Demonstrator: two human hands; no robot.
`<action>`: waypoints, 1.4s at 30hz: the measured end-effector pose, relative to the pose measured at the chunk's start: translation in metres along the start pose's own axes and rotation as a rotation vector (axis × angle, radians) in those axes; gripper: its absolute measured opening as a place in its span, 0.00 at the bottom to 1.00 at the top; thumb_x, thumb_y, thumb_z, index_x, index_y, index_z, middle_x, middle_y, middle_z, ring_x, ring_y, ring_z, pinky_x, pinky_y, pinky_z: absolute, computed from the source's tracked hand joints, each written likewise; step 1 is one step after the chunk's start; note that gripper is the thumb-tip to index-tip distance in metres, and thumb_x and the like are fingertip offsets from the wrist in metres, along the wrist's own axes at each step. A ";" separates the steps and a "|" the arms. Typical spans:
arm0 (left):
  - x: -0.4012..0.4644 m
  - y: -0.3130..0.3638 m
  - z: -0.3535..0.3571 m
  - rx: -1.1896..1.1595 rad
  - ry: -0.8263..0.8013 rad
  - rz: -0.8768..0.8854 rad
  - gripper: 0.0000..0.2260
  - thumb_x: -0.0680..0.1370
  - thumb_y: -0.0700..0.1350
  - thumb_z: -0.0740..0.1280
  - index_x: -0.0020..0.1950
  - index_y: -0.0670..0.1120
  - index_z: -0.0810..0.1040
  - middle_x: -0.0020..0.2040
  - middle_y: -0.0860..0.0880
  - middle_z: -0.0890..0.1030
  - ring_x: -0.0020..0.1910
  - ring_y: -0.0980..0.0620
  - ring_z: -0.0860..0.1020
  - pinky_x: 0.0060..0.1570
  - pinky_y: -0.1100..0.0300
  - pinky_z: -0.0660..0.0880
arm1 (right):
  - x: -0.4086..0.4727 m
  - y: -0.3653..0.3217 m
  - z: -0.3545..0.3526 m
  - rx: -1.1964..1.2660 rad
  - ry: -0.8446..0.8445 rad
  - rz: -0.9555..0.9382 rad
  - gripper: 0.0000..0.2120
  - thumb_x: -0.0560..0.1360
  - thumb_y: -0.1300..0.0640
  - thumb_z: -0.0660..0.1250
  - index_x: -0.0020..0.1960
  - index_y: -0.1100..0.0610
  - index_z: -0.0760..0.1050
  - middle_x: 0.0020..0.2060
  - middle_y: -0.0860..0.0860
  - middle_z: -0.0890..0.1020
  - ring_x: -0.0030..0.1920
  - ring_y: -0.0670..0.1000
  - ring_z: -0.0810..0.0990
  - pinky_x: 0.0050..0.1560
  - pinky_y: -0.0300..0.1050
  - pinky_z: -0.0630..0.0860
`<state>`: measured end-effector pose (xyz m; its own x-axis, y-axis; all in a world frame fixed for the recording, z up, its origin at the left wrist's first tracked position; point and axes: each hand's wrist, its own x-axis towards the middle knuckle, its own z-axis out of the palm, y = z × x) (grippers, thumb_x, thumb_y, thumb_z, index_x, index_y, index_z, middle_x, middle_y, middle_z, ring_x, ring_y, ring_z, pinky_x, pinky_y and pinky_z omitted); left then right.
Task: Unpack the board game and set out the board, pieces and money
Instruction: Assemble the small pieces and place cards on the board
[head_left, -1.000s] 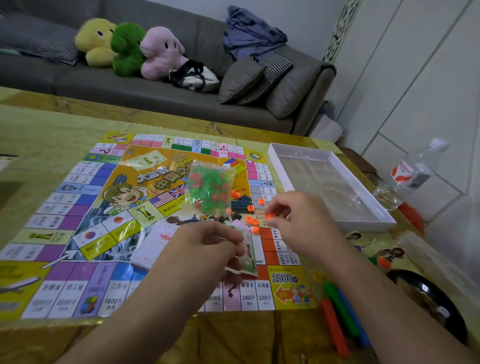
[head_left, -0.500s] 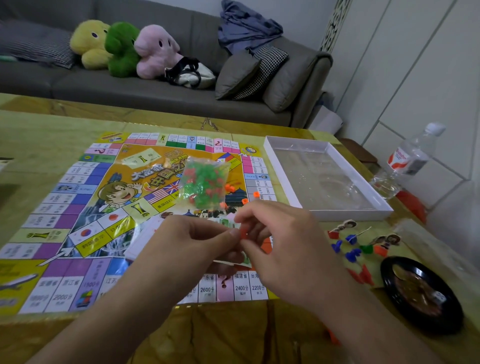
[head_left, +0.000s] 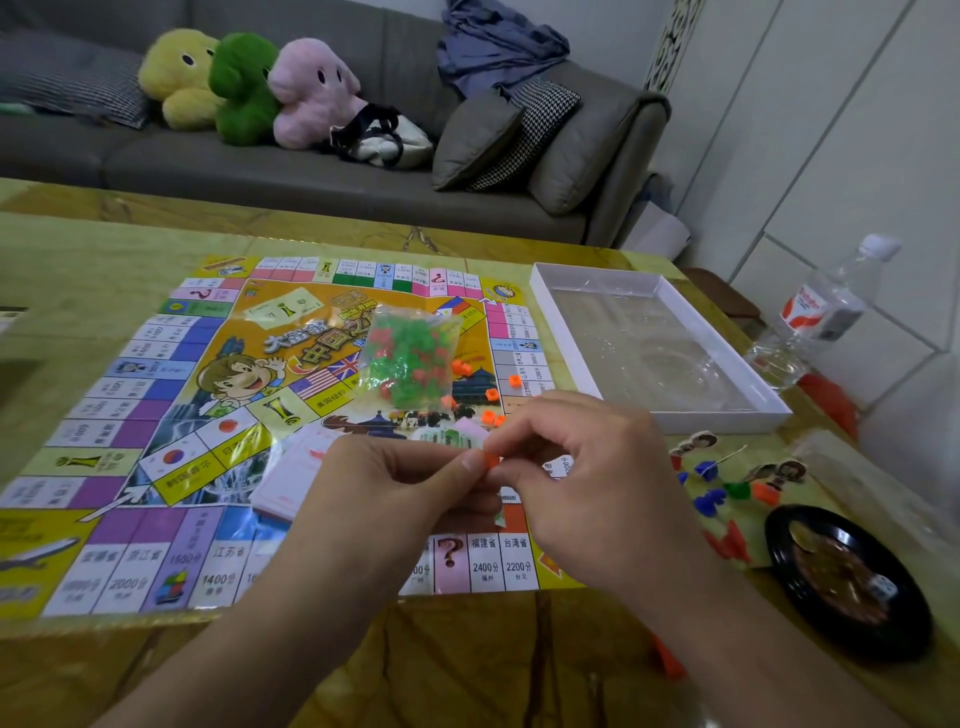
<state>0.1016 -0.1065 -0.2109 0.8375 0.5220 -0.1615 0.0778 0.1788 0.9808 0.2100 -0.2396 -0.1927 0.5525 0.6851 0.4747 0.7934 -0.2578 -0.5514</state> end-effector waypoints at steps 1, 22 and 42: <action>0.000 0.000 0.000 0.021 -0.002 0.002 0.06 0.77 0.41 0.72 0.48 0.42 0.89 0.41 0.42 0.88 0.43 0.45 0.88 0.50 0.50 0.85 | 0.000 0.001 0.001 -0.004 -0.002 0.009 0.11 0.70 0.67 0.80 0.42 0.52 0.83 0.37 0.43 0.83 0.41 0.46 0.82 0.39 0.44 0.80; 0.008 0.010 -0.010 -0.125 0.051 -0.112 0.05 0.75 0.41 0.74 0.45 0.40 0.88 0.43 0.36 0.86 0.35 0.45 0.83 0.38 0.54 0.85 | 0.028 0.075 -0.011 -0.584 -0.342 0.473 0.04 0.82 0.51 0.68 0.53 0.50 0.81 0.51 0.45 0.86 0.45 0.47 0.84 0.41 0.45 0.83; 0.003 0.010 -0.011 -0.059 -0.024 -0.035 0.09 0.76 0.35 0.73 0.54 0.44 0.88 0.45 0.43 0.89 0.47 0.46 0.88 0.48 0.60 0.84 | 0.006 0.008 -0.002 0.439 -0.179 0.368 0.10 0.75 0.69 0.76 0.51 0.56 0.82 0.44 0.51 0.88 0.45 0.50 0.89 0.47 0.47 0.86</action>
<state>0.0993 -0.0942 -0.2028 0.8475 0.4947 -0.1923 0.0758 0.2457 0.9664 0.2201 -0.2389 -0.1927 0.6891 0.7181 0.0972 0.3572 -0.2200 -0.9077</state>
